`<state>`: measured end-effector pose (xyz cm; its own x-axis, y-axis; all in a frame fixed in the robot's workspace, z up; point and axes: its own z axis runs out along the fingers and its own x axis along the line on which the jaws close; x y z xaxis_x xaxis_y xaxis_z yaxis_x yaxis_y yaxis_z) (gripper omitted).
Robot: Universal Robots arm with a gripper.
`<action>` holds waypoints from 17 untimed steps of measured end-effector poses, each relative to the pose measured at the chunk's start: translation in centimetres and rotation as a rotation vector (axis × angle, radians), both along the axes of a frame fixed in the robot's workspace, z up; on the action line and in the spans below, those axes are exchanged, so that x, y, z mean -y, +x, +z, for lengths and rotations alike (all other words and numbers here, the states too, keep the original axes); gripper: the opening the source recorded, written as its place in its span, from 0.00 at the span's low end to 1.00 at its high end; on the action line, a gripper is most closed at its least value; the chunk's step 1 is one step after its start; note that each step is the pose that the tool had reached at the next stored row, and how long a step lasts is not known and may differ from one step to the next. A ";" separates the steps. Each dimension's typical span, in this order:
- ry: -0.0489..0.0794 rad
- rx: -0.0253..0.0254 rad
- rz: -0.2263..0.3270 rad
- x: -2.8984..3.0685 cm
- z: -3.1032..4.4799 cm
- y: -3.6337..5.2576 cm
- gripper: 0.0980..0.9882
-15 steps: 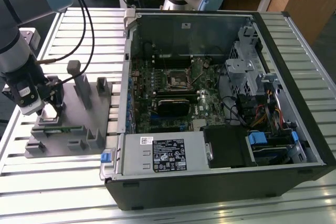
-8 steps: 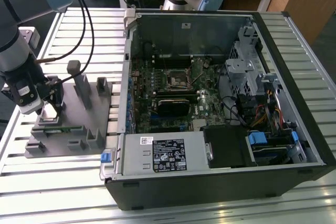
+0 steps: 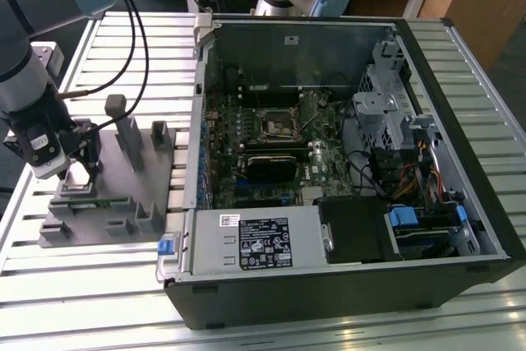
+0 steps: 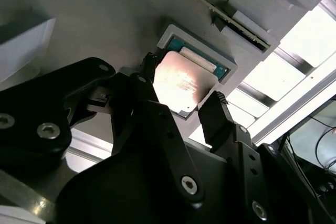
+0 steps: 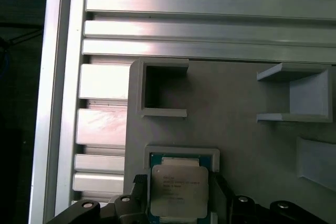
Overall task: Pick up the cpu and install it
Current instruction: 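Pick up the cpu and move it towards the insertion slot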
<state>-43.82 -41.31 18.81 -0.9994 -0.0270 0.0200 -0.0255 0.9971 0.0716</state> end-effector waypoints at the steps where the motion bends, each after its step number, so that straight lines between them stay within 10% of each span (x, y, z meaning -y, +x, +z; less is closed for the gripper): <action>1: 0.000 0.0000 0.000 0.01 -0.01 0.00 0.57; 17: 0.001 0.0010 0.000 0.07 0.45 0.01 0.48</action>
